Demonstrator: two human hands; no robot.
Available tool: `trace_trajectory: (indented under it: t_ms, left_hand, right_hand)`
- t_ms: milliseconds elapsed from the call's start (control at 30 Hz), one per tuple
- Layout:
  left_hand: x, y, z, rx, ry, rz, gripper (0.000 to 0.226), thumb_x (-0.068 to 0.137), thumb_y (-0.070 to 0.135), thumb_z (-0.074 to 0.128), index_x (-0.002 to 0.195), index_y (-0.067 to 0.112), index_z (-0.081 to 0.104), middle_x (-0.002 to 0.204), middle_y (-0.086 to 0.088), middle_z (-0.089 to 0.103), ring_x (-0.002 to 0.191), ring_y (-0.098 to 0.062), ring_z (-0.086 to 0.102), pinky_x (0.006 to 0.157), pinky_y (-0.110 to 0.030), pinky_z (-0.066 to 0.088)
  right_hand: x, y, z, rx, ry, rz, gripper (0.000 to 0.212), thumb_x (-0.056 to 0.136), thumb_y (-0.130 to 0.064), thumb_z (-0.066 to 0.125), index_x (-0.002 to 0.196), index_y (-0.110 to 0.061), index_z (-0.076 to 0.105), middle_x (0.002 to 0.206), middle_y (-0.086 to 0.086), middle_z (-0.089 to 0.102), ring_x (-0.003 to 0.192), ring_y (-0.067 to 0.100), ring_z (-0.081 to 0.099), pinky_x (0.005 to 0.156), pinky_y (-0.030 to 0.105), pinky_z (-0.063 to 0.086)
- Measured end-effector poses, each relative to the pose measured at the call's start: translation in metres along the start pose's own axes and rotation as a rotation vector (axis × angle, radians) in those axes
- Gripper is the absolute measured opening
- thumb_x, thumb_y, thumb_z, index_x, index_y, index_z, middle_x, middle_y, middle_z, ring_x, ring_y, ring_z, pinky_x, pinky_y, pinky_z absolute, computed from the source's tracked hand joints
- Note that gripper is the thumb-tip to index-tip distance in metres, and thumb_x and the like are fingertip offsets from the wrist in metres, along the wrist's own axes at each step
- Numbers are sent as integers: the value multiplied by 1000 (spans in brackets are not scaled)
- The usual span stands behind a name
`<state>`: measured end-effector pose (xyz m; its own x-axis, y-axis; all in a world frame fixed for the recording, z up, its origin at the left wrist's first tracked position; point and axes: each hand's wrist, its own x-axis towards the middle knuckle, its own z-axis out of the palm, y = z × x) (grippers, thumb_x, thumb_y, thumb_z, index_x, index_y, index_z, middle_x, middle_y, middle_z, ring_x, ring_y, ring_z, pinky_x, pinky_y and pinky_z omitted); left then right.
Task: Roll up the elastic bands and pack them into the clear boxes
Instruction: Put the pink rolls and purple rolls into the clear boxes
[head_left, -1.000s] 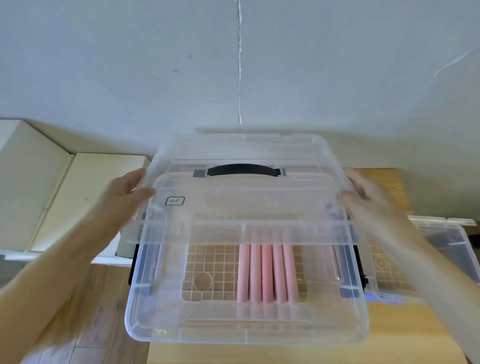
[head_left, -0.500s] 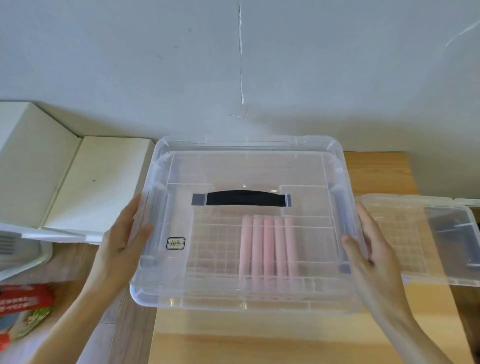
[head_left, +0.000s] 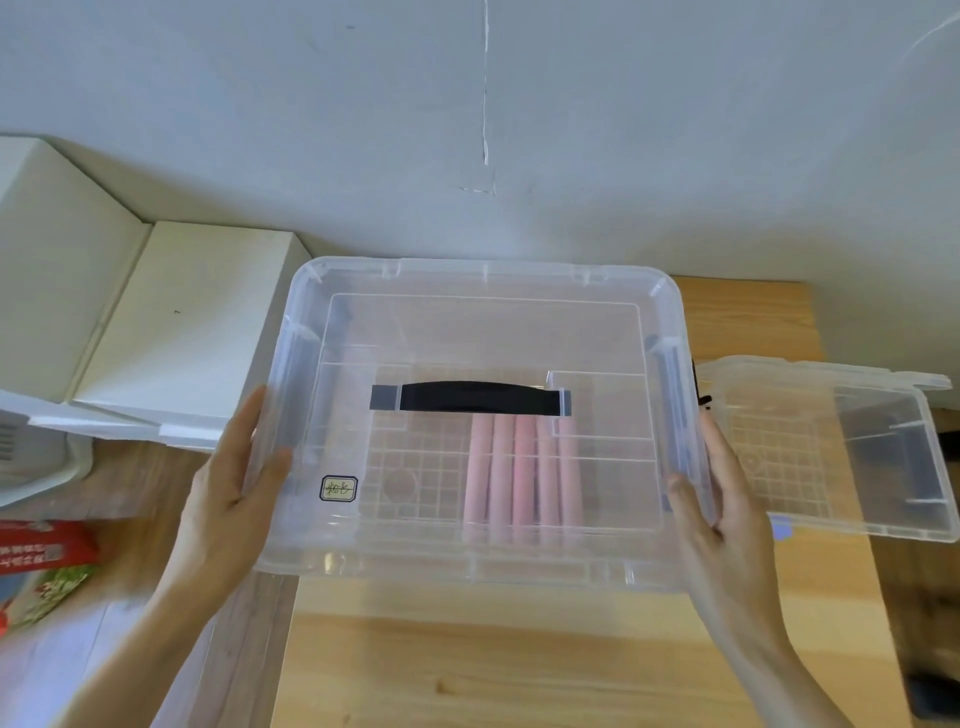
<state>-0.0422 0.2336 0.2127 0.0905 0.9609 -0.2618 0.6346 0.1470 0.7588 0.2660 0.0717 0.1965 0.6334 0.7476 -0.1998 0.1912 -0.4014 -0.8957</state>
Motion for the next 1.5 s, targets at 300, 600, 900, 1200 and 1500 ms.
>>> trace_trajectory:
  t_ms: [300,600,900,1200,1500]
  left_hand:
    - [-5,-2,7,-14,34,-59,52,104,27,44,152,37,27,111,32,47,76,36,42,75,-5,32]
    - [6,-11,3,-167,-39,-121,41,99,58,43,140,51,43,137,21,50,126,-5,47,103,-29,34]
    - [48,-6,-15,-7,-128,-342,96,73,75,66,151,27,35,145,0,51,125,-23,51,105,-43,40]
    - [55,2,-12,-51,-43,-347,48,80,56,72,100,12,69,104,-21,70,88,-33,66,71,-36,51]
    - [49,5,2,34,26,-158,38,96,44,58,109,8,60,98,-19,66,79,-31,59,60,-33,43]
  right_hand:
    - [-2,1,4,-39,25,-21,53,103,-25,46,153,-28,29,144,-39,27,131,-29,20,99,-7,19]
    - [-2,-2,2,-42,42,-15,49,101,-28,51,148,-31,38,140,-39,36,128,-27,28,99,-6,23]
    - [38,-8,-10,7,61,140,43,90,-27,70,132,-28,58,129,-15,61,122,3,55,102,26,44]
    - [44,-12,-4,-8,62,186,46,92,-30,67,134,-30,48,127,-17,53,110,-5,51,78,9,37]
    - [46,-10,-8,-11,-47,251,13,93,-40,62,104,-43,57,100,-27,62,96,-10,56,73,19,40]
